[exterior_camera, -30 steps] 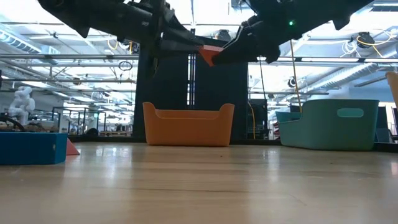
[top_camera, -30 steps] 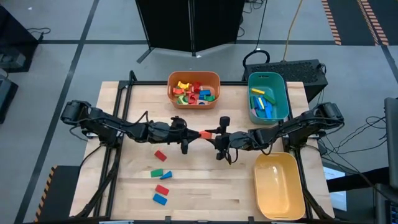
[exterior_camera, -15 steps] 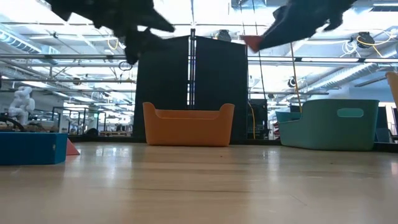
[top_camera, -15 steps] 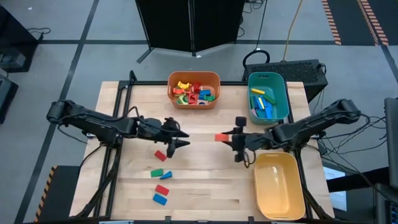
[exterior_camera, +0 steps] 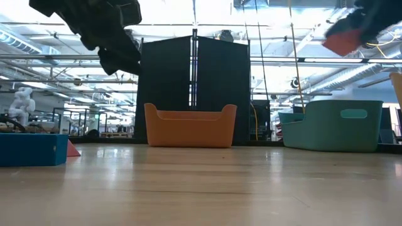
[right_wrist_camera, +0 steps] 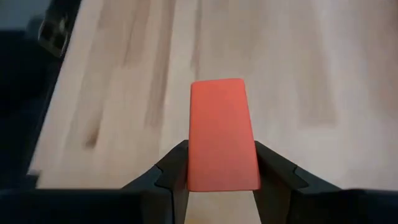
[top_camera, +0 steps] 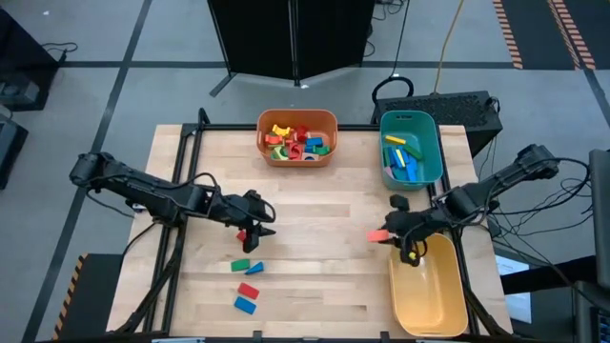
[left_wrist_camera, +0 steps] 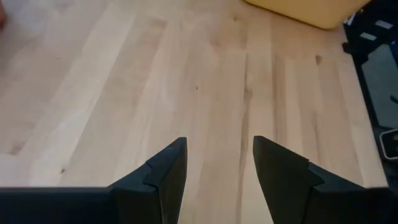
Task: Sort blocks by size
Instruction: Put the orange triangular block into the yellow bin
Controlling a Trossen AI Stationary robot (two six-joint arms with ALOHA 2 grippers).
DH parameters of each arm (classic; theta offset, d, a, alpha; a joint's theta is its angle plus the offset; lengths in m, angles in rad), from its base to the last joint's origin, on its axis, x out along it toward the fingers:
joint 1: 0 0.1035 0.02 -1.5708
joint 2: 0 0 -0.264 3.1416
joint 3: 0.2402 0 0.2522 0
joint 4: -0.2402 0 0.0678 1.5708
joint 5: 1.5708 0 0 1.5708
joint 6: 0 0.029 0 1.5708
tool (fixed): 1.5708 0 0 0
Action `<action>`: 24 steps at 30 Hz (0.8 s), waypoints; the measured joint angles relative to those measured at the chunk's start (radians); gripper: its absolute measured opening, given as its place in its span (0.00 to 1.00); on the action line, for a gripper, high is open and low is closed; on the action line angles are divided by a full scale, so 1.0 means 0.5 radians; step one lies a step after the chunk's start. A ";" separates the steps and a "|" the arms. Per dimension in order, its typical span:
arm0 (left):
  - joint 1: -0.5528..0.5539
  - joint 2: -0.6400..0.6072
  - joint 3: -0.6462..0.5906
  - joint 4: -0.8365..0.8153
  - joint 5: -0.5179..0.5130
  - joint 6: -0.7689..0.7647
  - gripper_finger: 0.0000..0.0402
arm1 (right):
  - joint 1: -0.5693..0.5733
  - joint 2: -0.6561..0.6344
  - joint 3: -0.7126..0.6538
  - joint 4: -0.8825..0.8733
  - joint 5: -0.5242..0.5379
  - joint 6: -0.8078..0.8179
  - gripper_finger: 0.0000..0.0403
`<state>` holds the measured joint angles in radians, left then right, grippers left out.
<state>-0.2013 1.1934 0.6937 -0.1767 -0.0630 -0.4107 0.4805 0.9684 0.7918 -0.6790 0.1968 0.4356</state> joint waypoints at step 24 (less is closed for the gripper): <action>-0.017 0.005 0.000 -0.414 -0.063 0.066 0.45 | 0.765 0.262 -0.001 -0.261 -0.321 1.424 0.31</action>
<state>-0.2100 1.1961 0.6937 -0.3839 -0.0944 -0.3779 0.8630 1.0993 0.7914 -0.8094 0.0364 1.1478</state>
